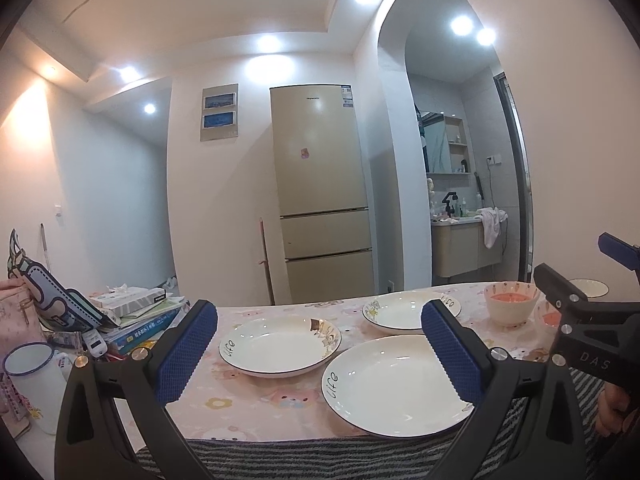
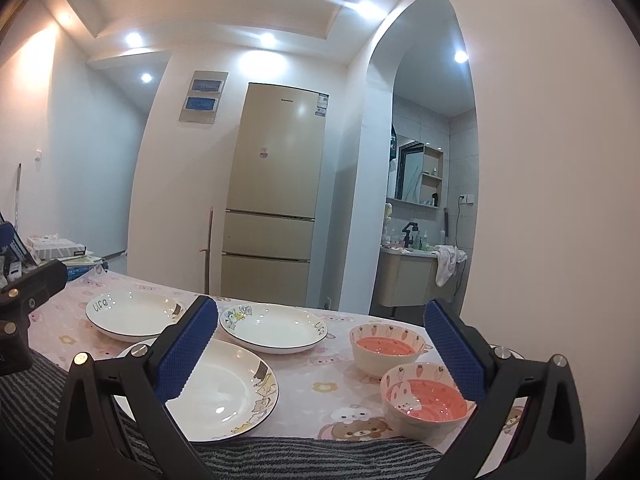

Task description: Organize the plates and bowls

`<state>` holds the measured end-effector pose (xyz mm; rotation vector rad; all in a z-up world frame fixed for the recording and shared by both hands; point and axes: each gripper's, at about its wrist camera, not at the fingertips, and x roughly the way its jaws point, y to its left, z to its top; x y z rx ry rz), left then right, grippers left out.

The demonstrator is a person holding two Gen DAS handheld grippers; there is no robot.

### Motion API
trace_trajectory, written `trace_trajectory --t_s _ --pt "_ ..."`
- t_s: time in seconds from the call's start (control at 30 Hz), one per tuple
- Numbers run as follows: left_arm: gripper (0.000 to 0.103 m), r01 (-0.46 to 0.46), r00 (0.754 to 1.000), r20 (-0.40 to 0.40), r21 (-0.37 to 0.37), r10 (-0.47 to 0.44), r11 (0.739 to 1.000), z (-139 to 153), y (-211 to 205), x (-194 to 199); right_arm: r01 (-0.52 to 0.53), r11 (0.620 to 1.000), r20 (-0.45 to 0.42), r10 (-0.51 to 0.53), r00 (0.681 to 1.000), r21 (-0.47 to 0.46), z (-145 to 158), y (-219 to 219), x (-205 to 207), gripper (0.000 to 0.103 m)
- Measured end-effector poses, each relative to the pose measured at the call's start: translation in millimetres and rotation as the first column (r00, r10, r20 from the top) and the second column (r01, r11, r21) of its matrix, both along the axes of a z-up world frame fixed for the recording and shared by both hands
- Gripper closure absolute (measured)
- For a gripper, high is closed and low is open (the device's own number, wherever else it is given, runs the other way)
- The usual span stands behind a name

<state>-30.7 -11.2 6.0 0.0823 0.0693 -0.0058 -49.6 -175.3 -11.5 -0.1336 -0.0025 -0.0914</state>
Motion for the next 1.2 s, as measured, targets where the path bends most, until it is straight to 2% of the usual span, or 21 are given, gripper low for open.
trace_trajectory --t_s 0.23,0.5,0.63,0.73,0.93,1.2 --pt "0.000 -0.015 1.000 -0.006 -0.044 0.015 0.999 1 10 0 0.004 0.999 0.002 -0.004 1.000 0.038 0 -7 0 0.000" --pt "0.000 0.013 0.999 0.034 -0.107 -0.009 0.994 2 22 -7 0.033 0.999 0.024 -0.033 0.999 -0.006 0 2 -2 0.000" --pt "0.000 0.008 1.000 -0.002 -0.130 -0.008 0.991 2 26 1 0.029 1.000 0.025 -0.029 0.999 -0.002 -1 1 -2 0.000" --pt "0.000 0.003 1.000 -0.010 -0.124 -0.004 0.992 2 25 2 0.026 1.000 0.009 -0.026 1.000 0.003 -1 -1 1 0.000" --pt "0.000 0.007 1.000 0.030 -0.110 -0.004 0.994 2 23 -7 0.027 0.999 -0.007 -0.026 1.000 0.021 -2 -5 3 0.000" --pt "0.000 0.005 1.000 0.027 -0.095 -0.002 0.995 2 21 -5 0.044 0.998 -0.032 -0.043 0.999 0.049 -2 -10 7 0.000"
